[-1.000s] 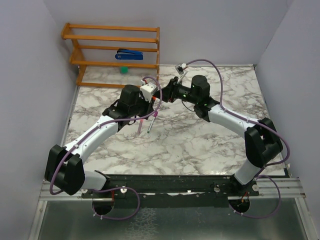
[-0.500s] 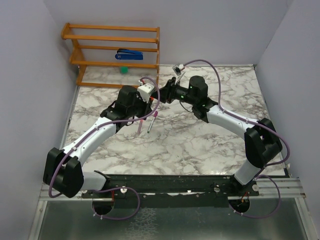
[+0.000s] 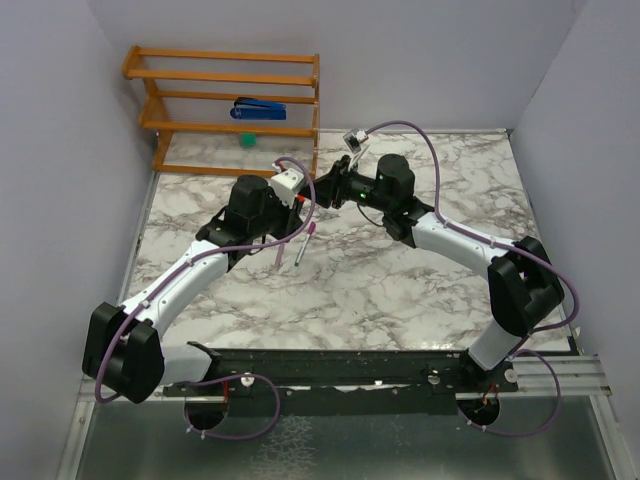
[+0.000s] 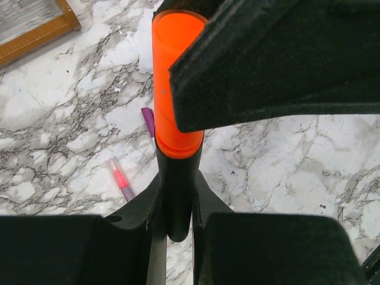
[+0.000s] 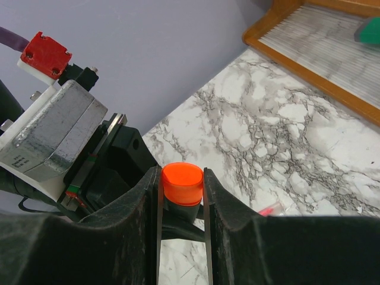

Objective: Insert the pens into the pen caps

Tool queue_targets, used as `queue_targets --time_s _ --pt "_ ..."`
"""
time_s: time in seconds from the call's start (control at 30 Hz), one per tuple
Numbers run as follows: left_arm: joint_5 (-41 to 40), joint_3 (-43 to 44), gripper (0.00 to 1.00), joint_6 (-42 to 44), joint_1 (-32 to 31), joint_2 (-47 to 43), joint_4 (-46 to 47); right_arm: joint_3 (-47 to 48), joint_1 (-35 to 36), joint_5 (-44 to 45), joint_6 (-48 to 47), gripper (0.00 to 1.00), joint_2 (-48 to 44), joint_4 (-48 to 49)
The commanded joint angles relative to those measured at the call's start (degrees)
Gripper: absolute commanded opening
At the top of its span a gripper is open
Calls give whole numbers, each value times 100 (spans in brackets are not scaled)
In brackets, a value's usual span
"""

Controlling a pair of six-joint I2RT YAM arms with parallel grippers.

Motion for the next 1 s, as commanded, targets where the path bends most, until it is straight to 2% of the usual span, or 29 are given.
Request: queue_targets --time_s 0.0,0.97 --pt "-502 398 0 -181 288 -478 2732 -539 506 -1574 112 0 380 -1833" --pt "-593 421 0 -119 296 -516 2881 -460 642 -1613 54 0 441 -2082"
